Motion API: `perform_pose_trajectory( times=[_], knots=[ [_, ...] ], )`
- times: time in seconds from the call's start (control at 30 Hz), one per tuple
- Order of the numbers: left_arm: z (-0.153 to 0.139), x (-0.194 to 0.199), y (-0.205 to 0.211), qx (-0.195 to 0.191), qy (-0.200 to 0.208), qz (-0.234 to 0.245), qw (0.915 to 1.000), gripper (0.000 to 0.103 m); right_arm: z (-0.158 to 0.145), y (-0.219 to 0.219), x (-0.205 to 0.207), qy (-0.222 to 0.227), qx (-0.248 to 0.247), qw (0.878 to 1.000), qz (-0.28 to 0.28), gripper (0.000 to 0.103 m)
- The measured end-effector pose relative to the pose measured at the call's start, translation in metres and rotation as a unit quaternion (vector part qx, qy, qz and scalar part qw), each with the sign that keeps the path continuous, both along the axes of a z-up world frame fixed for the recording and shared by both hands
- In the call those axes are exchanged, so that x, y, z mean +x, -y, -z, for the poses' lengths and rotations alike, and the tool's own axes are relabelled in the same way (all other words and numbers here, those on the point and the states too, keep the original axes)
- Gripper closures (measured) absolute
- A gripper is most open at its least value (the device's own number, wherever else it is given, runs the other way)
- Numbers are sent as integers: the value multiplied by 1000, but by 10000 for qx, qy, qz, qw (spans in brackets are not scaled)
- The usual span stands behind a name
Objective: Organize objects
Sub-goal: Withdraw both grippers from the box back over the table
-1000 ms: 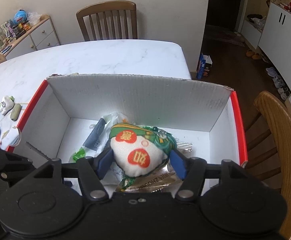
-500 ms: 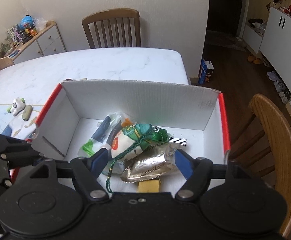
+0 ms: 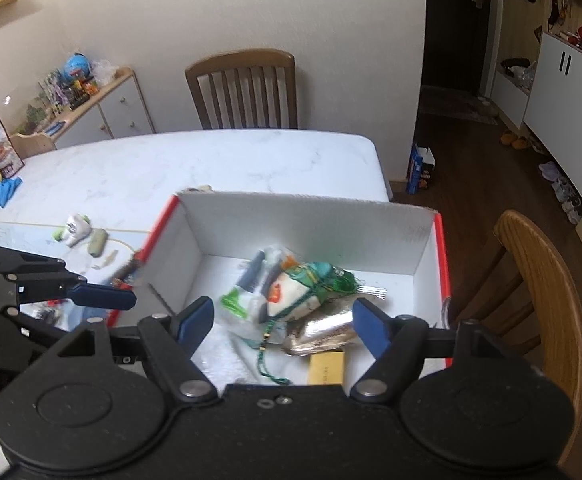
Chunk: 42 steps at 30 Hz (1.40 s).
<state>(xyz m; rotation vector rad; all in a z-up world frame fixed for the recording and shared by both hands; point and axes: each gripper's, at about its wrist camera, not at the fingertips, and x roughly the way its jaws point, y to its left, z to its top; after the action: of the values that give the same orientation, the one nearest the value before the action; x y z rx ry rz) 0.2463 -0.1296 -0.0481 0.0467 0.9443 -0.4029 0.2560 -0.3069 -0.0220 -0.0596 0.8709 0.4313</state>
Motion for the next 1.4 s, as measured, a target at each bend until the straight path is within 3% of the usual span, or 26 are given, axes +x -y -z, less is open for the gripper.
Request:
perform_pose_trajectory(
  times=[0.1, 0.33, 0.43, 0.6, 0.7, 0.8, 1.07, 1.17, 1.27, 1.4],
  knots=[
    [-9, -8, -14, -41, 119, 20, 9999, 41, -10, -8, -10, 116, 56, 9999, -47, 23],
    [-29, -28, -59, -227, 306, -49, 9993, 40, -24, -37, -35, 310, 203, 9993, -69, 18],
    [-36, -37, -80, -189, 429, -108, 9988, 39, -28, -51, -45, 368, 306, 9988, -48, 16],
    [-44, -47, -116, -103, 618, -218, 9978, 25, -31, -79, -61, 465, 440, 9979, -23, 11],
    [-45, -51, -138, -48, 706, -303, 9970, 25, -31, -95, -68, 542, 431, 9976, -12, 7],
    [-42, -52, -163, -41, 696, -443, 9966, 20, -31, -112, -76, 632, 436, 9970, -3, 5],
    [-28, -49, -226, -67, 617, -737, 9953, 19, -22, -161, -87, 606, 374, 9974, -150, 5],
    [-22, -47, -246, -45, 657, -792, 9947, 15, -15, -181, -89, 537, 354, 9977, -228, 5],
    [-12, -46, -264, -105, 724, -824, 9939, 2, -7, -203, -93, 438, 334, 9980, -305, 5],
    [8, -43, -286, -128, 736, -952, 9927, 0, 6, -233, -97, 244, 312, 9982, -455, 5]
  ],
)
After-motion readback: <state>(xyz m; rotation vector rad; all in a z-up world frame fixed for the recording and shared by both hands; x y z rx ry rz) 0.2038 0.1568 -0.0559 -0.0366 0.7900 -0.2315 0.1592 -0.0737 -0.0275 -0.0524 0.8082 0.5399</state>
